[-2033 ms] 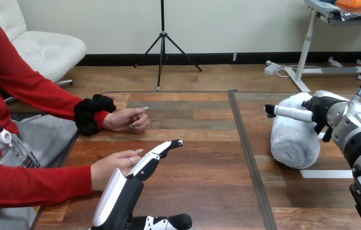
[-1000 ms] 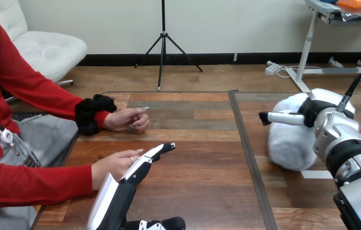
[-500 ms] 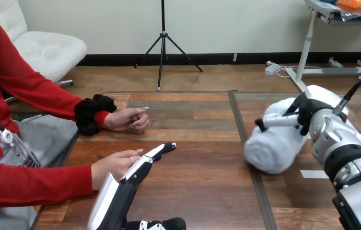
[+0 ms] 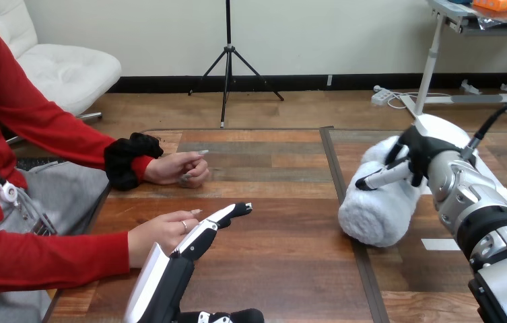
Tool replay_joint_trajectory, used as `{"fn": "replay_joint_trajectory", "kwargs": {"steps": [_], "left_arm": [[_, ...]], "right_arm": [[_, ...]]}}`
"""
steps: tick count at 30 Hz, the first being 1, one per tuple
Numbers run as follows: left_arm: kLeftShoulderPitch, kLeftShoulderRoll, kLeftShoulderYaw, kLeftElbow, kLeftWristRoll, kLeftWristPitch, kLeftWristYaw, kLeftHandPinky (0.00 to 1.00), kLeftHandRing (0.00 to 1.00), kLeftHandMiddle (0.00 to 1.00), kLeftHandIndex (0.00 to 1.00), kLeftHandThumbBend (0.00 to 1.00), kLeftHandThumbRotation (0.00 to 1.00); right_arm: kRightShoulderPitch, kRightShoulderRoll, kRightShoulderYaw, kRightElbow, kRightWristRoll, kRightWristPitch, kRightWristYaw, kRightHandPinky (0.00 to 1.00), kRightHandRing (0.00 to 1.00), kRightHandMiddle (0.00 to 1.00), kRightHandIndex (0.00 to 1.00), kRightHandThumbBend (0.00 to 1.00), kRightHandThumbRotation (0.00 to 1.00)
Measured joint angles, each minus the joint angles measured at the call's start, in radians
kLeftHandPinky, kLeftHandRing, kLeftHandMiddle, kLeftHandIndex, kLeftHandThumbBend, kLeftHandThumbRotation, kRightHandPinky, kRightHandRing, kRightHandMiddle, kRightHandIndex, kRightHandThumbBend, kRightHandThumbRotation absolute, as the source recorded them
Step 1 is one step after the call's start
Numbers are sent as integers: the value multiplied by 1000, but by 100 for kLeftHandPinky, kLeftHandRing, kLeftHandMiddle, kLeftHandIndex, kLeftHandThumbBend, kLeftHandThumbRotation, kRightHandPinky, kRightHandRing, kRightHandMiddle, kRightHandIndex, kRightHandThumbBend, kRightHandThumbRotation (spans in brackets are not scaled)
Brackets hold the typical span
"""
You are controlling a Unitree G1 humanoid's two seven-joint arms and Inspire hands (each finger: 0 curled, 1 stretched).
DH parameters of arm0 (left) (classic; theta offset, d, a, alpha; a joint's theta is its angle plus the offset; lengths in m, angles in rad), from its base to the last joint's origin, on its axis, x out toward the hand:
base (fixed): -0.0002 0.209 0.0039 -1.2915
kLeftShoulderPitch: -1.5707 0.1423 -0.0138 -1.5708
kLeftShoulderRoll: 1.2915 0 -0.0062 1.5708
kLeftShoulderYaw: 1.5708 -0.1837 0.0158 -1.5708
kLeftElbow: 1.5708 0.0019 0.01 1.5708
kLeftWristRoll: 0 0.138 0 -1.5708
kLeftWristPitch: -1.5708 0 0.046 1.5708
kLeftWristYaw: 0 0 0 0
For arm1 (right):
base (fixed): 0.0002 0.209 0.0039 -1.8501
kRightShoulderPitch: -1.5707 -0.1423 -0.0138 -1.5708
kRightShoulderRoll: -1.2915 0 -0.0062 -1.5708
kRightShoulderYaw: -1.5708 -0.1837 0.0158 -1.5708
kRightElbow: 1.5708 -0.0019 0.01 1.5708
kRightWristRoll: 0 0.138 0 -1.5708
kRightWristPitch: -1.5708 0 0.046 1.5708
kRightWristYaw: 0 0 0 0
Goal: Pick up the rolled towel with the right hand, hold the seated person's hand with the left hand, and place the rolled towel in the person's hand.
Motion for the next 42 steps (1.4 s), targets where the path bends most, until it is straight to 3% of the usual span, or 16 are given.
{"fn": "replay_joint_trajectory", "kwargs": {"steps": [9,29,42], "left_arm": [[0,-1,1,0,0,-3,-3,82,86,85,84,100,80],[-1,4,4,0,-2,-5,-15,82,86,86,85,99,80],[-9,6,11,6,-22,-14,-35,83,86,85,84,99,78]], "right_arm": [[17,-8,-6,-18,2,-99,-14,21,29,39,45,92,0],[76,-17,-20,-48,20,-215,-40,28,36,47,43,87,0],[128,-54,-49,-80,70,-292,-53,22,28,40,41,85,0]]}}
